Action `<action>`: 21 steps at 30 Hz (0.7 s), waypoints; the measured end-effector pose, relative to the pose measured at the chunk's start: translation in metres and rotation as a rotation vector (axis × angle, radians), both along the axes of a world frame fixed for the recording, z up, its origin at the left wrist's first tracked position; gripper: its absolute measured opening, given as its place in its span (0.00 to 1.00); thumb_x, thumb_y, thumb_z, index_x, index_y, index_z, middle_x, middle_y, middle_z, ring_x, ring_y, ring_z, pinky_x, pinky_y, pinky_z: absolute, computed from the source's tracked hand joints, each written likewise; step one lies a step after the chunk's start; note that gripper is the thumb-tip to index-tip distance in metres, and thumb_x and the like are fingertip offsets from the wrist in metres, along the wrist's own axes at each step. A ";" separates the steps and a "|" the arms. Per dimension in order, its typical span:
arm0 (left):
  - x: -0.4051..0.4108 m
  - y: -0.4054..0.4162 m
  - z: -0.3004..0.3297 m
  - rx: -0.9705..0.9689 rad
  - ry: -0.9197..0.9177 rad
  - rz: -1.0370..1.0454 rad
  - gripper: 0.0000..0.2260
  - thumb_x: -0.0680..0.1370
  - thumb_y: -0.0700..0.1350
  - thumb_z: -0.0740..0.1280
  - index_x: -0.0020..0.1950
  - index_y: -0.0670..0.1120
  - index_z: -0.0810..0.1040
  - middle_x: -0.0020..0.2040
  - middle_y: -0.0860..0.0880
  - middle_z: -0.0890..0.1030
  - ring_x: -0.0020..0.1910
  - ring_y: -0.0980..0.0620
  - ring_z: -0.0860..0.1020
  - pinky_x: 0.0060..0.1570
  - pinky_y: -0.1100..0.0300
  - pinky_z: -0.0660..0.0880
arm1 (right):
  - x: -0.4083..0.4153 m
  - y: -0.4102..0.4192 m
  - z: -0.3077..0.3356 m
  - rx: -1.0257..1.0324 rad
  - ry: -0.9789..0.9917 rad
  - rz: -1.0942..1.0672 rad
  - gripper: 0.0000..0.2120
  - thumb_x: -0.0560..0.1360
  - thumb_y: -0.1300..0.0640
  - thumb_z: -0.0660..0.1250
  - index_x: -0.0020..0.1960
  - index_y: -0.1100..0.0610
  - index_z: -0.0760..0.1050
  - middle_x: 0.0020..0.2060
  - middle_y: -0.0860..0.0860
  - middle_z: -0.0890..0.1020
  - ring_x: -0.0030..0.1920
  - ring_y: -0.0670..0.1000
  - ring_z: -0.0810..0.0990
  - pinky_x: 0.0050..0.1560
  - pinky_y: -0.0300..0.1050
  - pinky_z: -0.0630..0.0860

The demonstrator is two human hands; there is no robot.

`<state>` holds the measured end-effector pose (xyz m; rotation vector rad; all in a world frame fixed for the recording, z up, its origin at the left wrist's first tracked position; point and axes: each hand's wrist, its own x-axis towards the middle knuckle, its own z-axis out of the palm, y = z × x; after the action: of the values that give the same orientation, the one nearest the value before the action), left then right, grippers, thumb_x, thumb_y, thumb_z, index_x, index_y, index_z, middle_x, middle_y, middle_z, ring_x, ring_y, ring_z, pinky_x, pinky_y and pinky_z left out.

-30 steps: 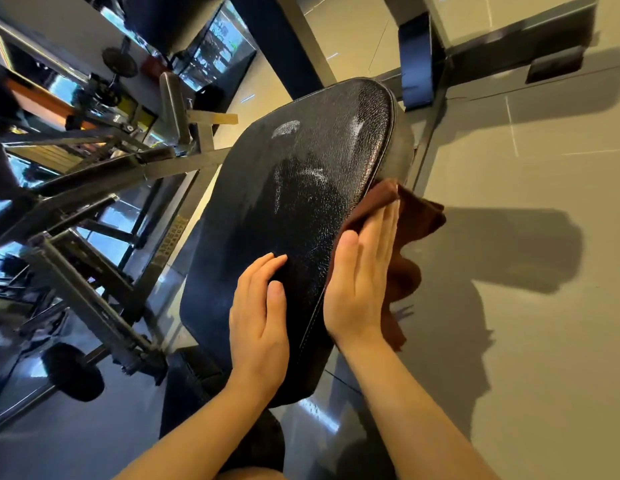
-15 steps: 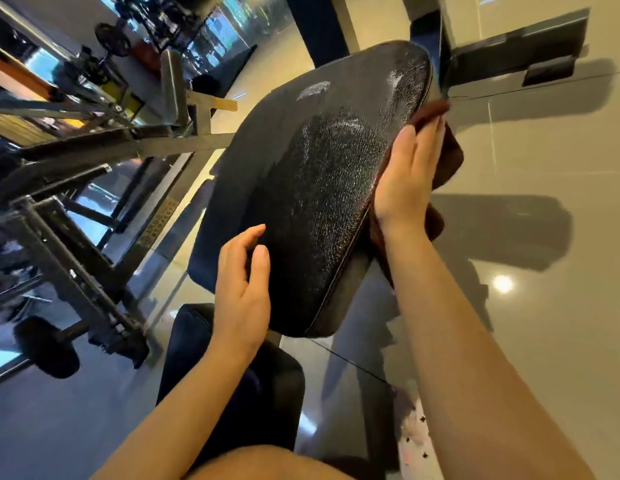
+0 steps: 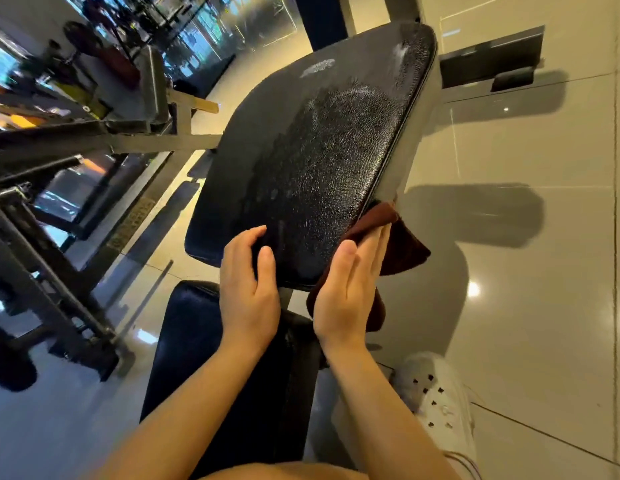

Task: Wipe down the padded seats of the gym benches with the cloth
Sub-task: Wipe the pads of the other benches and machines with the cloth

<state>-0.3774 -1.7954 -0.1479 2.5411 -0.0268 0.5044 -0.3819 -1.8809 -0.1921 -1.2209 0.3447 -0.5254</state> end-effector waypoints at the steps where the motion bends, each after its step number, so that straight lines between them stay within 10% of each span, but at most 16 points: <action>1: 0.000 0.000 -0.001 -0.004 0.003 0.002 0.19 0.79 0.49 0.54 0.67 0.46 0.72 0.61 0.56 0.70 0.60 0.63 0.68 0.58 0.75 0.61 | 0.001 0.001 0.001 0.011 0.003 -0.016 0.32 0.80 0.45 0.47 0.79 0.59 0.49 0.79 0.53 0.52 0.78 0.44 0.47 0.77 0.40 0.45; 6: -0.001 0.004 -0.001 -0.086 -0.023 -0.004 0.17 0.79 0.51 0.53 0.64 0.50 0.72 0.59 0.57 0.71 0.58 0.63 0.69 0.57 0.75 0.63 | 0.005 -0.004 -0.002 -0.109 -0.065 -0.029 0.34 0.78 0.43 0.57 0.78 0.52 0.48 0.77 0.44 0.51 0.78 0.43 0.46 0.77 0.40 0.46; 13: -0.002 0.008 0.000 -0.317 -0.037 0.091 0.13 0.84 0.47 0.54 0.65 0.50 0.71 0.60 0.55 0.73 0.60 0.58 0.72 0.61 0.58 0.71 | 0.004 -0.024 -0.002 -0.948 -0.254 -0.064 0.19 0.79 0.55 0.58 0.63 0.62 0.78 0.64 0.54 0.79 0.71 0.54 0.70 0.76 0.55 0.56; 18: -0.006 0.007 0.005 -0.451 -0.035 0.160 0.10 0.84 0.46 0.53 0.62 0.55 0.70 0.60 0.56 0.72 0.56 0.65 0.72 0.50 0.77 0.67 | 0.008 -0.027 0.025 -1.588 -0.376 0.342 0.25 0.75 0.48 0.53 0.62 0.57 0.80 0.62 0.51 0.80 0.64 0.51 0.77 0.69 0.52 0.68; 21: -0.007 0.005 0.006 -0.510 -0.071 0.200 0.10 0.84 0.45 0.53 0.62 0.55 0.69 0.57 0.59 0.72 0.55 0.69 0.71 0.48 0.80 0.66 | 0.020 -0.032 0.051 -1.702 -0.277 0.753 0.38 0.74 0.40 0.36 0.76 0.54 0.64 0.76 0.49 0.64 0.76 0.48 0.60 0.76 0.51 0.51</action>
<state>-0.3844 -1.7902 -0.1416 2.0348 0.2964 0.5917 -0.3621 -1.9127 -0.1413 -2.6558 -1.0334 -0.2198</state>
